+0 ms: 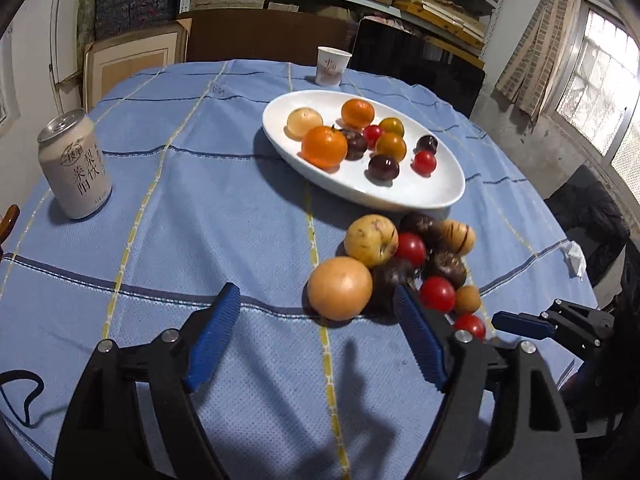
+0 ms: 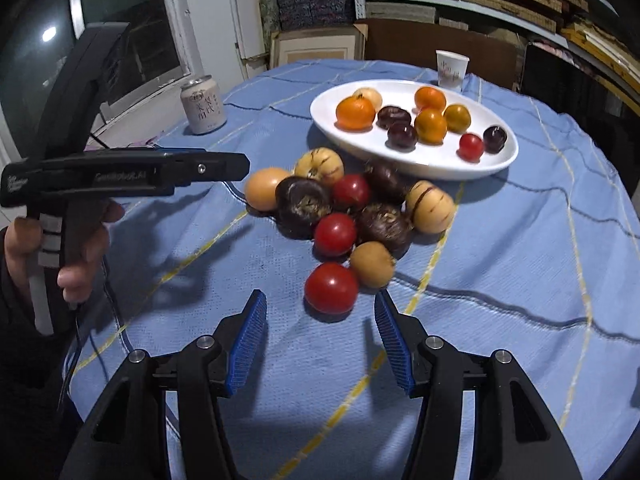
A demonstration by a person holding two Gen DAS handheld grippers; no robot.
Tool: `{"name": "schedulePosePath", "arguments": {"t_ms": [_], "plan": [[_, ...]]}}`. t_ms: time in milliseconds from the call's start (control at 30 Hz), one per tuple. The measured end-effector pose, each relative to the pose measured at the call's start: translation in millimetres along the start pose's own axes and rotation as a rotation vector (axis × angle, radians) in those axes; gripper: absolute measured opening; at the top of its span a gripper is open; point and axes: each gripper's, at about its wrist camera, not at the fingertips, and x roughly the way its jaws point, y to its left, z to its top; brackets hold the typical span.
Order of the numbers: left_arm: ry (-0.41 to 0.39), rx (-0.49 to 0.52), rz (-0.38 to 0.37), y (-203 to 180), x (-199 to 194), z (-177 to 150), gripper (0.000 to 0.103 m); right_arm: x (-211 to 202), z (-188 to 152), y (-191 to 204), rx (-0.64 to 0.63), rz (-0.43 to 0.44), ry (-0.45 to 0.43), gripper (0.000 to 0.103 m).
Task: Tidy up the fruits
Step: 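Grasp a red tomato from the pile with the right tool, then grasp a large pale tan round fruit with the left tool while the right tool holds the tomato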
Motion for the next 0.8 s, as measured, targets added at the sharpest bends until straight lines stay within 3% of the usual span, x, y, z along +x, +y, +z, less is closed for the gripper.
{"name": "schedulePosePath", "arguments": {"t_ms": [167,267,333,467,600,800], "plan": [[0.014,0.053,0.024,-5.7,9.0,-10.1,0.077,15.8,1.9,6.8,0.041,-0.018,0.03,0.04],[0.014,0.063,0.022,-6.7,9.6,-11.3,0.077,22.0,4.6,4.8,0.076,-0.011,0.042,0.039],[0.02,0.067,0.024,-7.1,11.6,-12.2,0.077,22.4,4.6,4.5,0.082,-0.018,0.039,0.031],[0.028,0.082,0.062,-9.8,16.3,-12.4,0.077,16.5,0.6,-3.6,0.102,0.012,0.02,0.031],[0.038,0.101,0.081,-13.1,19.9,-12.5,0.077,2.9,-7.6,-19.8,0.16,0.116,-0.036,0.031],[0.04,0.171,0.129,-26.2,24.9,-11.3,0.077,1.9,-8.1,-28.8,0.196,0.148,-0.047,0.031]]}}
